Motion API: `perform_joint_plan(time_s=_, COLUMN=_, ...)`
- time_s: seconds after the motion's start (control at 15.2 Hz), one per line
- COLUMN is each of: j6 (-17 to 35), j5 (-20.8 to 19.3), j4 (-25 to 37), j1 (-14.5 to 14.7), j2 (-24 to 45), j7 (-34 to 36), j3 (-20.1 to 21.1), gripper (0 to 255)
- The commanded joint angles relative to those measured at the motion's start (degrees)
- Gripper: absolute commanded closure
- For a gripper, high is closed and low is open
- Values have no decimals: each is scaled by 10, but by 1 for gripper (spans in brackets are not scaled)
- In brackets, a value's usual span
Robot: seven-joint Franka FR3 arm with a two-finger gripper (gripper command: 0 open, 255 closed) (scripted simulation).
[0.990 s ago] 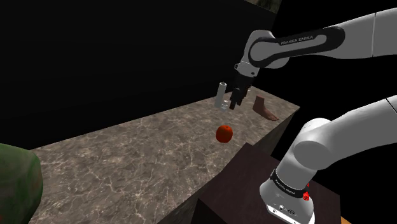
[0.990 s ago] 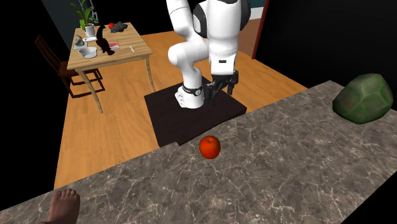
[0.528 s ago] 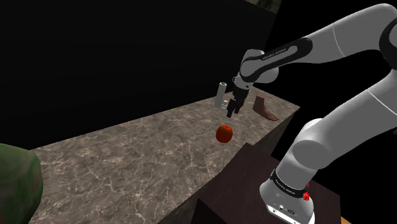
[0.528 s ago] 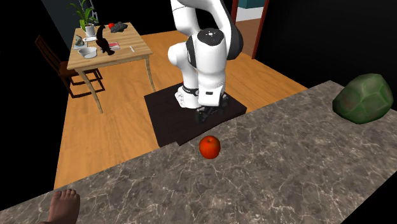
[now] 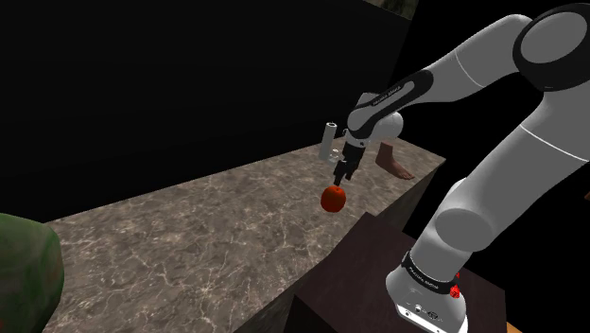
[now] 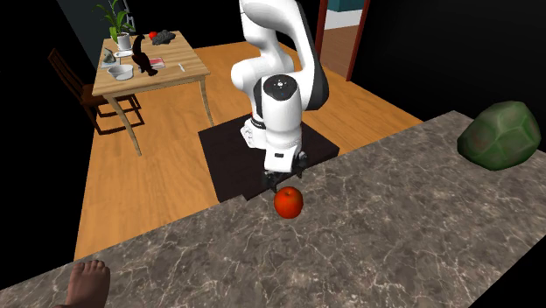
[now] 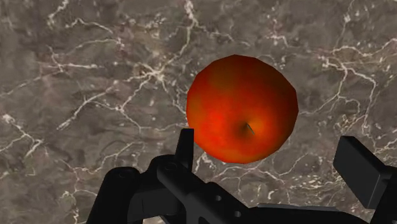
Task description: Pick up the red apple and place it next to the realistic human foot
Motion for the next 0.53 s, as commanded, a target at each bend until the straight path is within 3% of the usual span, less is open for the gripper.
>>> perform_joint_plan(time_s=0.0, j6=21, j5=9, j4=-7, j1=3, j2=15, j7=-7, j3=-2, gripper=0)
perform_joint_plan(time_s=0.46, j6=36, j5=17, j4=-10, j1=6, j2=27, j7=-13, j3=-3, gripper=0)
